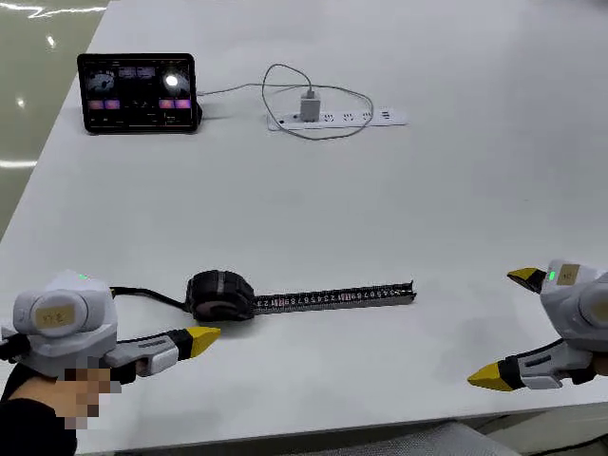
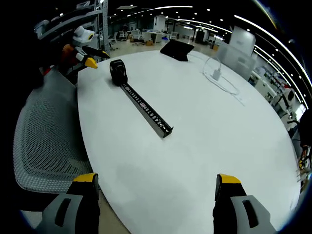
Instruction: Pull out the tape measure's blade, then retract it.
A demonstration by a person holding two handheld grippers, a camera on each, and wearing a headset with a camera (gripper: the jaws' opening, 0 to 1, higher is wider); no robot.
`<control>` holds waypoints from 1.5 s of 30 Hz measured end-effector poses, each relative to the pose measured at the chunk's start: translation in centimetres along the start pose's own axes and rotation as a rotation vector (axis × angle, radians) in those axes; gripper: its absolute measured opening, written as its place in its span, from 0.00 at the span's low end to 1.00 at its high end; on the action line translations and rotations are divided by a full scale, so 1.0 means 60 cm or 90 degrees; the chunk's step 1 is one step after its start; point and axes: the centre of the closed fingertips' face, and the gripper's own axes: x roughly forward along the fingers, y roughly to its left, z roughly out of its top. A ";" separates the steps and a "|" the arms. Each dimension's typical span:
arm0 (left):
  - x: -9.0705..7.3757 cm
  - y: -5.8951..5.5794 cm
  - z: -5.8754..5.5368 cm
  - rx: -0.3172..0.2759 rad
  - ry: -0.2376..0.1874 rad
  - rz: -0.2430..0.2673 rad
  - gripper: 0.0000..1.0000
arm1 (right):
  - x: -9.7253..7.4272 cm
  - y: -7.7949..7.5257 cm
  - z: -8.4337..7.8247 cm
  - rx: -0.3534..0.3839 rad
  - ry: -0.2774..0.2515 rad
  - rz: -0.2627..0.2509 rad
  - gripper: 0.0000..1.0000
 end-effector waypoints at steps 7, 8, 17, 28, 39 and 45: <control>0.024 -0.023 0.004 0.023 0.015 0.003 0.99 | 0.008 -0.017 0.006 -0.036 0.017 0.018 0.99; 0.027 -0.025 0.006 0.021 0.014 0.002 0.99 | 0.010 -0.020 0.005 -0.046 0.023 0.021 0.97; 0.056 -0.030 0.027 -0.026 -0.028 0.042 0.99 | 0.029 -0.043 0.021 -0.109 0.056 0.044 0.94; 0.092 -0.041 0.026 -0.052 -0.041 0.069 0.99 | 0.063 -0.064 0.052 -0.169 0.072 0.078 0.91; 0.102 -0.040 0.034 -0.071 -0.076 0.117 0.99 | 0.108 -0.047 0.076 -0.236 0.086 0.139 0.81; 0.101 -0.043 0.049 -0.077 -0.134 0.115 0.99 | 0.121 -0.042 0.085 -0.256 0.081 0.142 0.71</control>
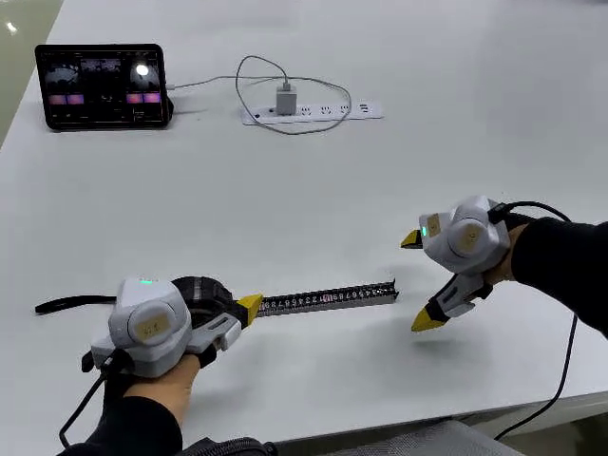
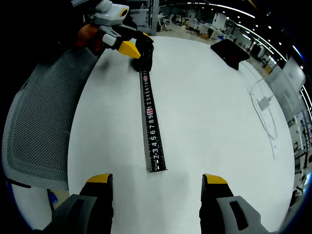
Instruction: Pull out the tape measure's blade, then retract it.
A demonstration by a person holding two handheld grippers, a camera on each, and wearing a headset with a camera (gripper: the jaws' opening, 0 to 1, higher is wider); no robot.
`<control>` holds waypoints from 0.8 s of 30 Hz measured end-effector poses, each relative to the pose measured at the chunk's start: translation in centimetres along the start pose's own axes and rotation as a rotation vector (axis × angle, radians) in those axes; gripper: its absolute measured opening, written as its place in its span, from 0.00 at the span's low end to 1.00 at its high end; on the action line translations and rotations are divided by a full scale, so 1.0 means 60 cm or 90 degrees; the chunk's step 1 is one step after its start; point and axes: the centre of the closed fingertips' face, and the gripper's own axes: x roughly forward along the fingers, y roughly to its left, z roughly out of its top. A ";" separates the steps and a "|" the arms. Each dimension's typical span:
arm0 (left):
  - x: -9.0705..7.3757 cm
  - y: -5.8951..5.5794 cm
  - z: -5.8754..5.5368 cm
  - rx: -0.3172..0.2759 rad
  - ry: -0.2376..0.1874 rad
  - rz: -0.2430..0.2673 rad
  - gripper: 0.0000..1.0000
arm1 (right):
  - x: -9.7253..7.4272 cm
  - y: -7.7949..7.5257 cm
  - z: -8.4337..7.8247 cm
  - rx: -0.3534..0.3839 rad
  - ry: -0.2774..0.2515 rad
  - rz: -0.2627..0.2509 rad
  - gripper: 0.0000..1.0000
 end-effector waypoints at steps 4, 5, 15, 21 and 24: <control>-0.001 -0.001 0.002 0.056 -0.007 0.011 0.99 | 0.010 -0.005 0.000 -0.003 -0.005 0.006 0.61; -0.001 -0.001 0.000 0.054 -0.007 0.014 0.99 | 0.012 -0.005 -0.002 -0.008 -0.003 0.008 0.58; 0.004 0.010 -0.020 0.053 0.007 0.024 0.99 | 0.034 -0.008 -0.009 -0.008 -0.001 0.028 0.35; 0.004 0.006 -0.022 0.043 0.002 0.026 0.99 | 0.040 -0.005 -0.007 -0.013 -0.001 0.037 0.26; 0.006 0.002 -0.023 0.036 0.001 0.031 0.99 | 0.042 -0.002 -0.003 -0.020 0.002 0.039 0.23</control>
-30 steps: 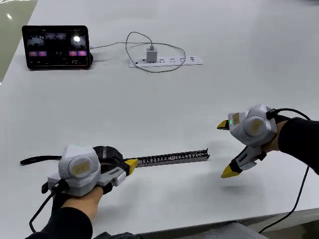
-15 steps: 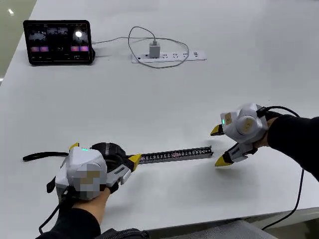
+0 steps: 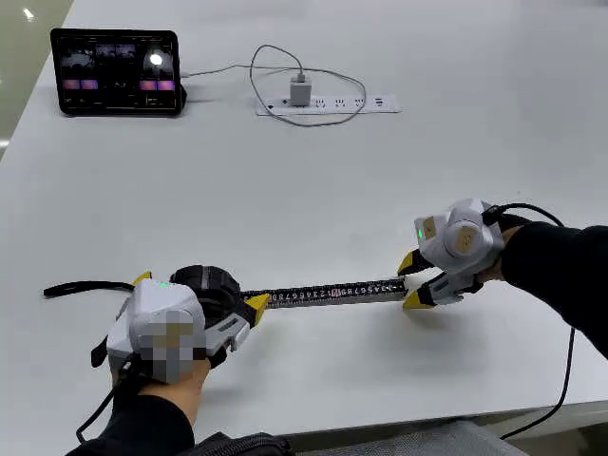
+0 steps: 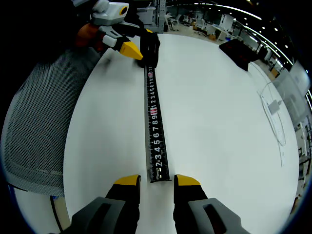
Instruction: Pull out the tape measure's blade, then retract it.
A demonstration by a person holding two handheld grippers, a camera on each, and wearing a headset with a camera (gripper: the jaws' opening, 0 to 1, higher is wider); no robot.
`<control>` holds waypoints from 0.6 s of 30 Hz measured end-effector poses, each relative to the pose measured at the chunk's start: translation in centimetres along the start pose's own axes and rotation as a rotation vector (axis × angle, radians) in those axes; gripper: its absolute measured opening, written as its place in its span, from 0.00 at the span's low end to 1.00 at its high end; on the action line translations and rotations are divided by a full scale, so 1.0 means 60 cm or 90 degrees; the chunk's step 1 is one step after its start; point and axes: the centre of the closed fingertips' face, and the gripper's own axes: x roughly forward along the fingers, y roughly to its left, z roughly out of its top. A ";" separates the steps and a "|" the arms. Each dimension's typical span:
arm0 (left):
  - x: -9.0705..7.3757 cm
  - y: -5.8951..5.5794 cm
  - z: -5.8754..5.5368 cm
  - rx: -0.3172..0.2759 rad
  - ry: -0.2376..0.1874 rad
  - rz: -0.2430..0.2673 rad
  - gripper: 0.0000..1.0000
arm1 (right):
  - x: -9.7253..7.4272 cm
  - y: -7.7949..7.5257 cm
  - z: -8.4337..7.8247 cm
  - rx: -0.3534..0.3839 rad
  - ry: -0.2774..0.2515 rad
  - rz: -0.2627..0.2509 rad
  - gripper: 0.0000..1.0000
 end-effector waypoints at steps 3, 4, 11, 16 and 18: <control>0.002 -0.004 0.002 0.001 -0.002 0.008 0.99 | 0.004 -0.001 -0.003 -0.001 0.004 0.000 0.20; 0.002 -0.004 0.002 0.000 -0.001 0.010 0.99 | 0.006 -0.002 -0.005 -0.001 0.005 0.000 0.20; 0.000 0.011 -0.004 -0.009 -0.001 0.034 0.99 | 0.005 -0.012 -0.005 0.033 0.000 0.003 0.12; -0.001 0.018 -0.002 -0.009 -0.007 0.038 0.99 | 0.005 -0.009 -0.006 -0.017 0.028 0.012 0.11; 0.002 0.016 -0.003 -0.004 -0.006 0.035 0.99 | 0.006 -0.008 -0.005 -0.033 0.043 0.016 0.11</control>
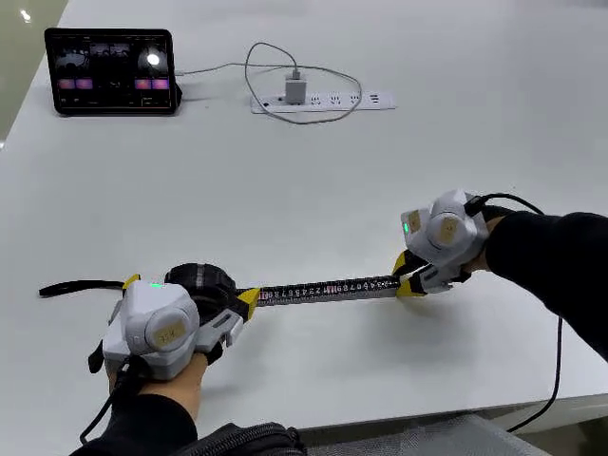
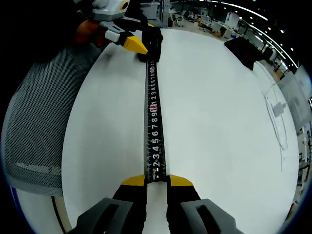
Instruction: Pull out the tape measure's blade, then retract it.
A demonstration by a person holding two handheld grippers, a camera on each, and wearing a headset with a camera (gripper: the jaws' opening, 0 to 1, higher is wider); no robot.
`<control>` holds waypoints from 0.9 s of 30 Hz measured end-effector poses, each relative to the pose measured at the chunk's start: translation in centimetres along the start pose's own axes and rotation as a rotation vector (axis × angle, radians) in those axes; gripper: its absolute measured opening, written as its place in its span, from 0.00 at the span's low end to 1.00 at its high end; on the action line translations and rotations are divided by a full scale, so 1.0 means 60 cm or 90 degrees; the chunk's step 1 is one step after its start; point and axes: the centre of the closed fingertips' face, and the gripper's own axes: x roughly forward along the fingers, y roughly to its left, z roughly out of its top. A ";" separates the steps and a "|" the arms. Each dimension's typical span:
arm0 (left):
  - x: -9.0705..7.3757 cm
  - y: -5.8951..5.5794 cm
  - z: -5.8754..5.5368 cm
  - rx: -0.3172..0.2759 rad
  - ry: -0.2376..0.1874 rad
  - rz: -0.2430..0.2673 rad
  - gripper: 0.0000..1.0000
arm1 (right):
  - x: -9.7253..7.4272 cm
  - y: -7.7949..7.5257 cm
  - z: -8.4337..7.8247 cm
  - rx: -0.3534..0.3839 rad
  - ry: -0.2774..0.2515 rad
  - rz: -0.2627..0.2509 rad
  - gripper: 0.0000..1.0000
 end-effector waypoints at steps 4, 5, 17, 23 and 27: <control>0.005 0.004 -0.003 0.001 0.002 0.005 0.94 | 0.001 0.000 0.001 -0.007 0.018 0.005 0.12; 0.005 0.007 -0.003 -0.004 0.001 0.010 0.92 | 0.001 0.000 0.000 -0.008 0.023 0.006 0.12; 0.008 -0.003 -0.010 -0.062 0.034 -0.003 0.66 | 0.002 0.000 -0.001 0.019 0.061 0.012 0.11; 0.009 0.002 -0.013 -0.049 0.043 0.003 0.64 | 0.002 0.001 0.000 0.031 0.061 0.007 0.11; 0.009 0.002 -0.014 -0.049 0.048 -0.003 0.63 | 0.003 0.000 -0.001 0.036 0.062 0.012 0.10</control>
